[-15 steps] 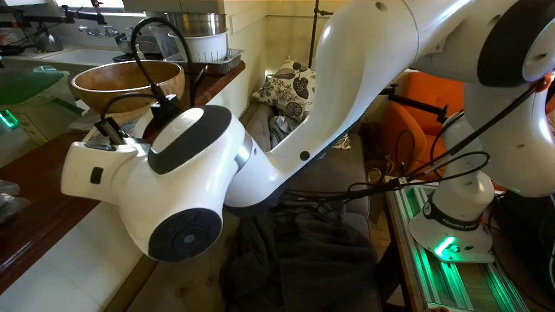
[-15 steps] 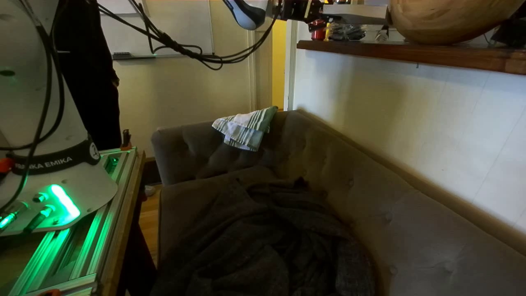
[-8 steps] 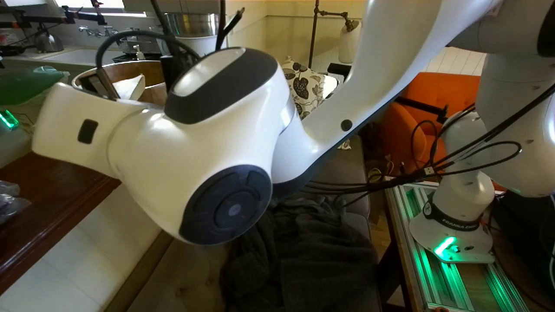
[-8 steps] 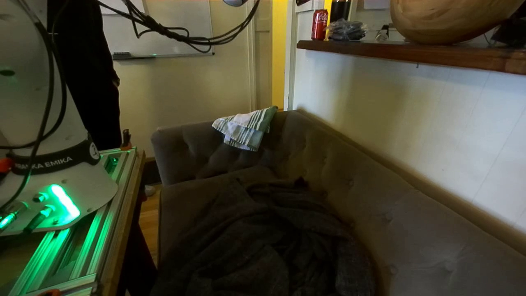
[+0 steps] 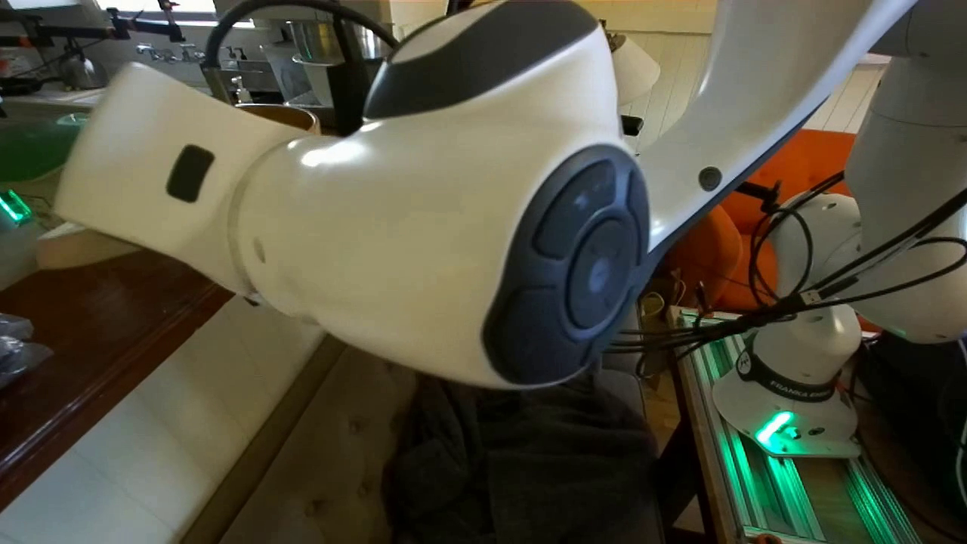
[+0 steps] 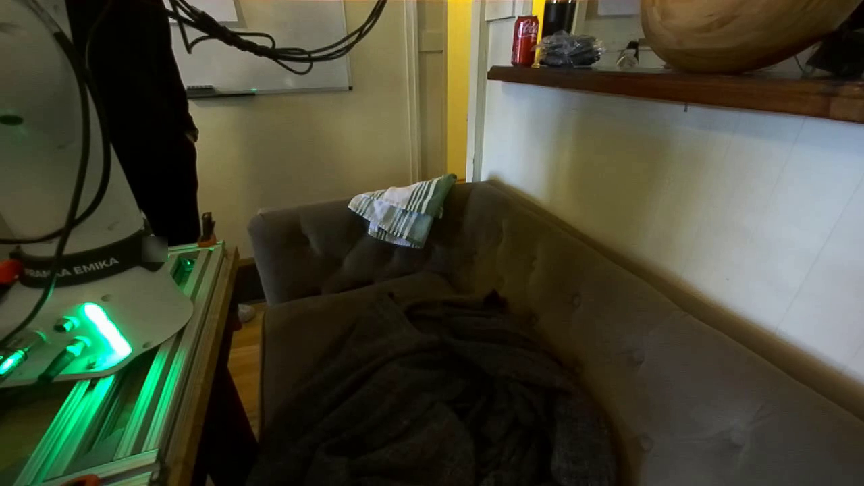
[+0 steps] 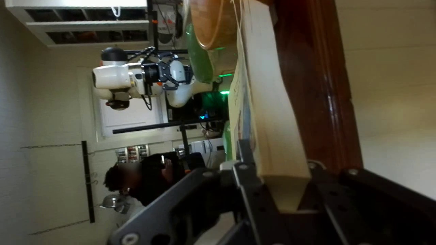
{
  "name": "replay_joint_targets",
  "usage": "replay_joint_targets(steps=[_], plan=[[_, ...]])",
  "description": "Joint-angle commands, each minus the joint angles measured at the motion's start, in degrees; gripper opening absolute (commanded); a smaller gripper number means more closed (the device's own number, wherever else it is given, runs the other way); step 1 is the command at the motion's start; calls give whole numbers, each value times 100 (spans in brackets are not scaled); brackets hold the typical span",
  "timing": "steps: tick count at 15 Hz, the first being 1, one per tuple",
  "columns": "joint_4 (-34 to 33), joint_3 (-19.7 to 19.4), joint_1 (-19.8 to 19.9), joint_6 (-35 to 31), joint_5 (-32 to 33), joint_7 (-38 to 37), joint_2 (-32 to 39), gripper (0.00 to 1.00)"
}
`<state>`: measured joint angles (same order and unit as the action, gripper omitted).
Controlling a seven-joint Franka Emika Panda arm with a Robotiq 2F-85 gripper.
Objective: Place the book on the arm rest
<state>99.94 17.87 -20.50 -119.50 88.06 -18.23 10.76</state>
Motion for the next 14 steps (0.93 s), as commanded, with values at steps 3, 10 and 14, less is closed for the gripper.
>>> replay_joint_targets(steps=[3, 10, 14], plan=[[693, 116, 71, -929, -1071, 78, -464, 6], [1045, 21, 117, -2380, -1317, -186, -252, 6], [1112, -41, 106, -3405, -911, -60, 17, 6]])
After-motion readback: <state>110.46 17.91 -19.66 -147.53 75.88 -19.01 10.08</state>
